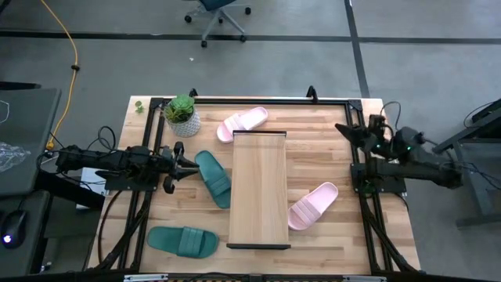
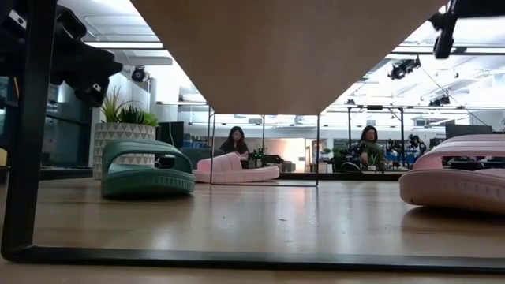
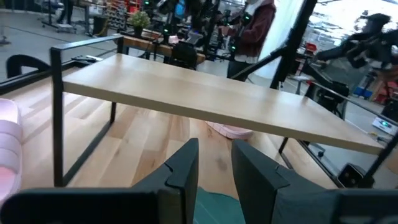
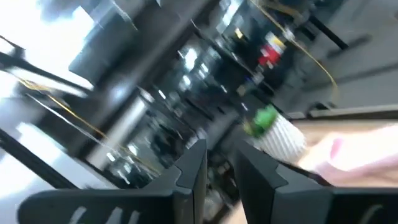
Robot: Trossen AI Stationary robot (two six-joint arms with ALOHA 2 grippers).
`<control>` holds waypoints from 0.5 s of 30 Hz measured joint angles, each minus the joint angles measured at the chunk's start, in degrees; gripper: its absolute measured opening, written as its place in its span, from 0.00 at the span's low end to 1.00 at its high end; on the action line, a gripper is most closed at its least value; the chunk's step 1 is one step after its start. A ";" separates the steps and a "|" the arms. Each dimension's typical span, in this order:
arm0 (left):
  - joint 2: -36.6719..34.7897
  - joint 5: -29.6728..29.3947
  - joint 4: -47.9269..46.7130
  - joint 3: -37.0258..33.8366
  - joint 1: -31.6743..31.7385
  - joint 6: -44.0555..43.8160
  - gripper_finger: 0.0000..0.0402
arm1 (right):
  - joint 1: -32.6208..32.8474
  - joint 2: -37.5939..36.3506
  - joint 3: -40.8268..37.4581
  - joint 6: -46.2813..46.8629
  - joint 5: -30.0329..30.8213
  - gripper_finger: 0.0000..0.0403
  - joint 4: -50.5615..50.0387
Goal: Pick and place slides into the shelf
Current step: Put the bottom pink slides on the shelf
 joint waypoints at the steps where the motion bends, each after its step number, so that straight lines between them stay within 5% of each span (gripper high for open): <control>1: 0.01 -0.25 0.02 0.00 0.00 -0.44 0.21 | 0.00 2.25 2.64 -0.03 -0.49 0.18 -3.06; 9: 0.01 -0.29 0.07 0.01 0.00 -1.35 0.21 | 0.01 22.31 20.30 -3.40 -5.74 0.18 -16.32; 15: 0.00 -0.68 1.88 0.00 0.00 -3.44 0.21 | -0.02 32.66 29.65 -5.77 -16.01 0.18 -21.27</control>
